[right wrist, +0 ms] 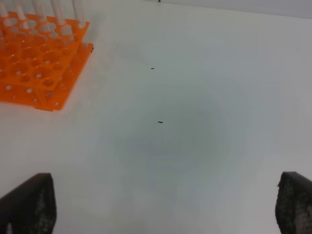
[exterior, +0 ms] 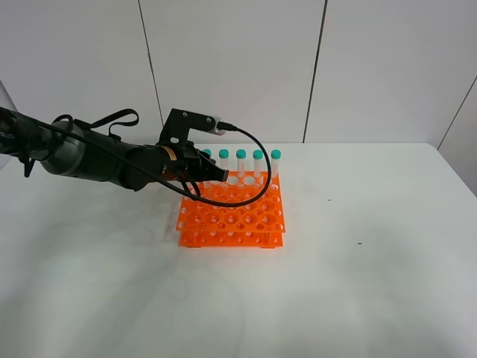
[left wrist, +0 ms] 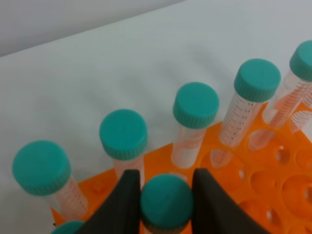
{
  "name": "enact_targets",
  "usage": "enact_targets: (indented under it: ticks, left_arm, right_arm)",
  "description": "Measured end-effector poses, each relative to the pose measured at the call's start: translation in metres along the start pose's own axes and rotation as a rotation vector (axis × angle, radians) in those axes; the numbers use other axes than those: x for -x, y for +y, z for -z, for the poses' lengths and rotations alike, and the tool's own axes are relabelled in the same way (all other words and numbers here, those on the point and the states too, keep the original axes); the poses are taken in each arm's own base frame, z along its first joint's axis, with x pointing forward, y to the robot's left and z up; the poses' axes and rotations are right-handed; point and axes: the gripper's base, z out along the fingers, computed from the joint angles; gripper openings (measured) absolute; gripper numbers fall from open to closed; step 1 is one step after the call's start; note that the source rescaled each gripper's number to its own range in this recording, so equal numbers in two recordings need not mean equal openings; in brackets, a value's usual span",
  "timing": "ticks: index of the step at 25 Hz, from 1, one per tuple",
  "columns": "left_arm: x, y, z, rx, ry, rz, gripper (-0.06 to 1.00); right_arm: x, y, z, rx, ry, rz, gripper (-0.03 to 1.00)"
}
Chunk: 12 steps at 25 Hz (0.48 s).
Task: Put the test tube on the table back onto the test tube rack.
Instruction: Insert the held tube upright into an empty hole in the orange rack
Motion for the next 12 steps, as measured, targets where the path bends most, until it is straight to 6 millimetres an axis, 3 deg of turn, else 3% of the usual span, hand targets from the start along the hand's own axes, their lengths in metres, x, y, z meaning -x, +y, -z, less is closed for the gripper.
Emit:
enact_targets:
  ticks: [12]
  left_arm:
    - [0.0, 0.0, 0.0, 0.0, 0.0, 0.0, 0.0]
  right_arm:
    - [0.0, 0.0, 0.0, 0.0, 0.0, 0.0, 1.0]
